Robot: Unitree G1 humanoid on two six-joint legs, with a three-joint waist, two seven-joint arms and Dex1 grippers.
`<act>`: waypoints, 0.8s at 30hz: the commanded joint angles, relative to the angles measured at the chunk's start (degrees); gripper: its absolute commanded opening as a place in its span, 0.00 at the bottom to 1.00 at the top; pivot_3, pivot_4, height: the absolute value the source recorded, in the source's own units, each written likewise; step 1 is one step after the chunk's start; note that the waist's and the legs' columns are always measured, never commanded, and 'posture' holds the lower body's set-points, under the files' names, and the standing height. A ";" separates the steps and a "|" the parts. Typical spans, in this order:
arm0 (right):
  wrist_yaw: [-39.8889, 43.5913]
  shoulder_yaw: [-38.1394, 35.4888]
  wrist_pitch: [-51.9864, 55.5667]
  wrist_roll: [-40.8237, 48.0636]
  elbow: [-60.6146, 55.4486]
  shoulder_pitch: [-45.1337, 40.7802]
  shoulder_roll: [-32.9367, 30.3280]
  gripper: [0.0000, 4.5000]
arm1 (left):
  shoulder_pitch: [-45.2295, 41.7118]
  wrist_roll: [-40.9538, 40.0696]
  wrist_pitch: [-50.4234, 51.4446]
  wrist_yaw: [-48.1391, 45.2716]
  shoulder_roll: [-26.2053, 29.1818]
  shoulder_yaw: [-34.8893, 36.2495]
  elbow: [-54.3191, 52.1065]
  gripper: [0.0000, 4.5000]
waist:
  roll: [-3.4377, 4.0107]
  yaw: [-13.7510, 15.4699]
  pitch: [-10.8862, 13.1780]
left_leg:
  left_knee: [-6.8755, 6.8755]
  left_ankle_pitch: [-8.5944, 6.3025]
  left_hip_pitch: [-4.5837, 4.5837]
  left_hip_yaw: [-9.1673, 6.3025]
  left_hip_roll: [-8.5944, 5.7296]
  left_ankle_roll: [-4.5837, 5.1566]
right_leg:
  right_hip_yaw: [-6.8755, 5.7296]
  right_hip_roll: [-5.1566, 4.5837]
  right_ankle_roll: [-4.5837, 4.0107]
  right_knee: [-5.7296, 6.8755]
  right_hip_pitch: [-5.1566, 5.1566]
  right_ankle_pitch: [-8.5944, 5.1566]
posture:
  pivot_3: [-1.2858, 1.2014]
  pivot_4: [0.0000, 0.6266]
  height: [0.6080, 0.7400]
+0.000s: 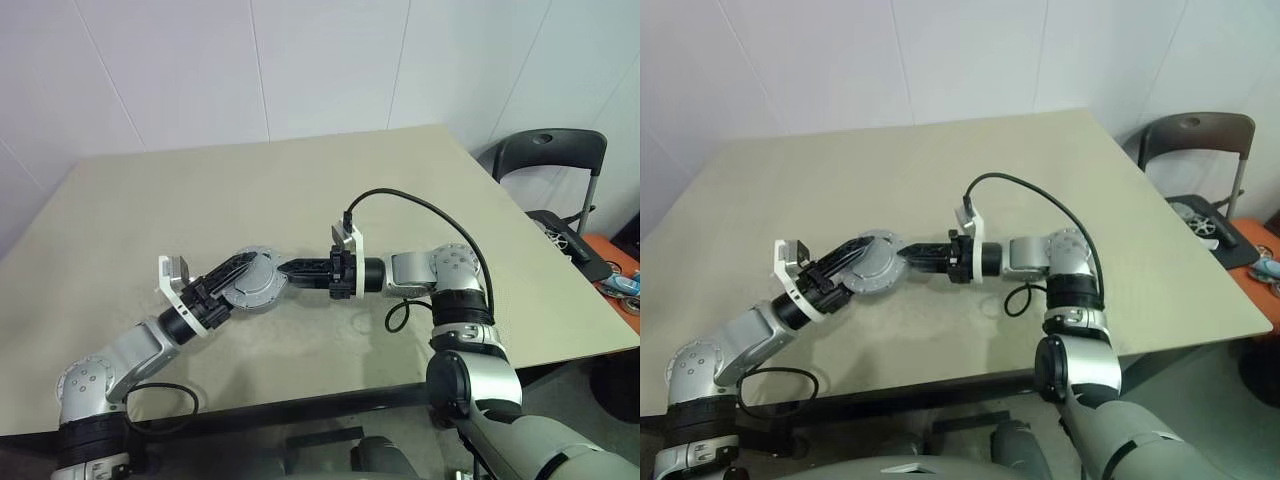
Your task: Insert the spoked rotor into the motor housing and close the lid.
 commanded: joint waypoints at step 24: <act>-1.98 -3.11 -2.89 1.72 -5.49 0.85 3.26 0.52 | 0.93 0.20 -0.09 -3.47 2.72 -1.33 -0.38 0.51 | 0.00 0.01 0.00 | 0.00 0.00 0.00 0.00 0.01 0.00 | 0.00 0.01 0.00 0.00 0.00 0.00 | 0.52 0.00 1.00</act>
